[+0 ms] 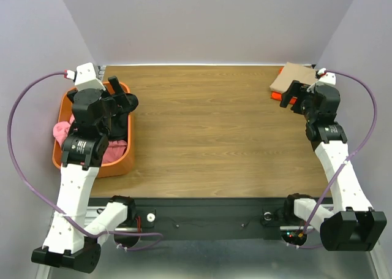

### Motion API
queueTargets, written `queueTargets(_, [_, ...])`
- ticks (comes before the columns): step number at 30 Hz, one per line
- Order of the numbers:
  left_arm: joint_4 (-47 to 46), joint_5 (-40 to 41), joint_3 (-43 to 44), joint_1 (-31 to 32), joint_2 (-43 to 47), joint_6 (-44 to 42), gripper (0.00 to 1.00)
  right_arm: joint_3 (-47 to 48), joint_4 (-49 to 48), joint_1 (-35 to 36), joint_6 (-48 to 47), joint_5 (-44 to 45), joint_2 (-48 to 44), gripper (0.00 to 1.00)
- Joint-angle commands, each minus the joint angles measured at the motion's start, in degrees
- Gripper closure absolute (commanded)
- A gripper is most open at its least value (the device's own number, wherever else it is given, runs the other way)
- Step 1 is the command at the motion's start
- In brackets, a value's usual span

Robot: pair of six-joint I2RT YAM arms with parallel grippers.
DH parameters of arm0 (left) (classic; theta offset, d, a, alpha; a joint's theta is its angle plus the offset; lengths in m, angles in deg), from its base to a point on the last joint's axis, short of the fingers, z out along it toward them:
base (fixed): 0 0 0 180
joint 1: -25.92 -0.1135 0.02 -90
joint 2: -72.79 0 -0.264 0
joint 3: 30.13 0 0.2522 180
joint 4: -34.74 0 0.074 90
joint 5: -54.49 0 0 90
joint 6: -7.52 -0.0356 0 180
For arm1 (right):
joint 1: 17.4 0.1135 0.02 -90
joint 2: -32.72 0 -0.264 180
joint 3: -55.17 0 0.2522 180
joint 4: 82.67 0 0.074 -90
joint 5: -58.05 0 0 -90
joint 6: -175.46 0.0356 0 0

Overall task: Fold and stack the t-shirts
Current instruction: Grab the tshirt from the pile

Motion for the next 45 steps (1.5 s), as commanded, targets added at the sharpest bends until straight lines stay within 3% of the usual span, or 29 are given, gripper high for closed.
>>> queueTargets(1, [-0.4, 0.4, 0.7, 0.1, -0.7, -0.2, 0.01, 0.2, -1.6, 0.1, 0.6, 0.9, -1.7, 0.04])
queueTargets(4, [-1.3, -3.3, 0.0, 0.1, -2.5, -1.7, 0.01, -0.5, -1.6, 0.1, 1.2, 1.0, -2.2, 0.04])
queueTargets(6, [-3.1, 1.4, -1.8, -0.1, -3.8, 0.3, 0.01, -0.8, -1.7, 0.1, 1.7, 0.6, -2.4, 0.04])
queueTargets(8, [-5.1, 3.0, -3.3, -3.4, -5.3, -0.3, 0.02, -1.1, -1.4, 0.1, 2.2, 0.2, -2.6, 0.04])
queueTargets(12, [-6.4, -0.4, -4.9, -9.0, -11.4, 0.5, 0.02, -1.5, -0.8, 0.1, 2.5, -0.6, -3.9, 0.04])
queueTargets(20, [-10.6, -8.3, -10.8, -18.0, -14.4, 2.2, 0.02, -2.8, 0.8, 0.1, 1.8, -0.2, -5.6, 0.04])
queueTargets(30, [-17.0, -14.8, -16.9, -20.5, -15.4, 2.1, 0.02, -0.5, 0.8, 0.1, 0.9, -0.6, -1.9, 0.04])
queueTargets(39, [-19.2, -16.0, -16.2, -21.7, -21.7, 2.0, 0.02, -0.8, 0.8, 0.1, 0.8, -1.1, -1.4, 0.04])
queueTargets(42, [-19.1, -16.8, -15.3, -21.9, -23.8, 2.3, 0.08, -1.0, 0.9, 0.1, 0.5, -0.6, -1.9, 0.04])
queueTargets(45, [-19.5, -17.1, -14.7, -22.0, -25.4, 3.5, 0.29, -1.0, 0.9, 0.1, -0.1, -0.1, -2.4, 0.04])
